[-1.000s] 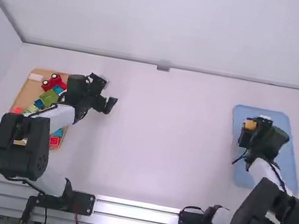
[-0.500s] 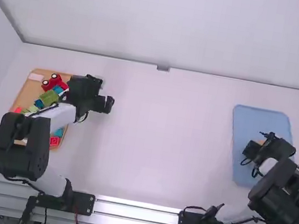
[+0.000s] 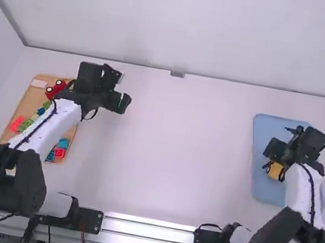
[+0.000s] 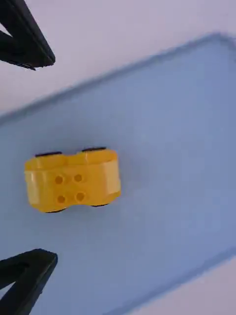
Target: Assemble lego blocks to make yellow taxi
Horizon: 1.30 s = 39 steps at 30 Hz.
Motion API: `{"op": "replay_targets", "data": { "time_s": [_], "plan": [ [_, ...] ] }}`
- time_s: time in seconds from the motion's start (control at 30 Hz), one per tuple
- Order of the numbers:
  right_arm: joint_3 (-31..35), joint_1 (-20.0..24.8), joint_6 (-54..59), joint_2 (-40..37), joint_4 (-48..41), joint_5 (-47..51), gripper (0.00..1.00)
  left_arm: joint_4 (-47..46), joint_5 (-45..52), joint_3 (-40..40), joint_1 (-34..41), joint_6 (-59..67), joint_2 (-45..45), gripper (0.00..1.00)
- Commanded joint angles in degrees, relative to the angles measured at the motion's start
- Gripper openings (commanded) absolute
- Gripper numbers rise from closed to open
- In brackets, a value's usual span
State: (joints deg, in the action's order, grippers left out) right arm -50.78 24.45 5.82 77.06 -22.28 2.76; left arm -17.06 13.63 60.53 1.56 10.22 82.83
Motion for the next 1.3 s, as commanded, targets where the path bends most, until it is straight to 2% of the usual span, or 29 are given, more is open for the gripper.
{"op": "replay_targets", "data": {
  "time_s": [0.0,0.27,0.53,0.63,0.87,1.07,1.17,1.27],
  "plan": [
    [-2.89,-3.63,-1.11,-5.64,-2.60,2.19,0.99,-2.05,0.26,2.64,1.14,2.05,-5.29,0.99],
    [-3.44,-16.45,-1.26,-20.08,-3.40,1.43,0.98,-3.16,0.29,3.11,1.82,1.91,-18.28,0.99],
    [0.89,-20.78,-5.59,-24.41,0.93,-2.76,0.91,1.11,-3.98,-1.16,-1.56,-2.36,-22.56,0.91],
    [3.78,-23.67,-5.82,-27.30,3.82,-2.76,0.86,3.93,-6.79,-3.97,-1.56,-5.17,-25.37,0.87],
    [11.02,-24.45,-5.82,-34.54,11.07,-2.76,0.73,10.90,-13.63,-10.94,-1.56,-10.22,-32.34,0.74],
    [18.15,-24.45,-5.82,-41.67,18.20,-2.76,0.61,17.06,-13.63,-17.78,-1.56,-10.22,-39.18,0.62],
    [22.16,-24.45,-5.82,-45.67,22.20,-2.76,0.54,17.06,-13.63,-21.67,-1.56,-10.22,-43.07,0.56],
    [26.93,-24.45,-5.82,-50.45,22.28,-2.76,0.45,17.06,-13.63,-26.42,-1.56,-10.22,-47.82,0.47]
  ]
}}
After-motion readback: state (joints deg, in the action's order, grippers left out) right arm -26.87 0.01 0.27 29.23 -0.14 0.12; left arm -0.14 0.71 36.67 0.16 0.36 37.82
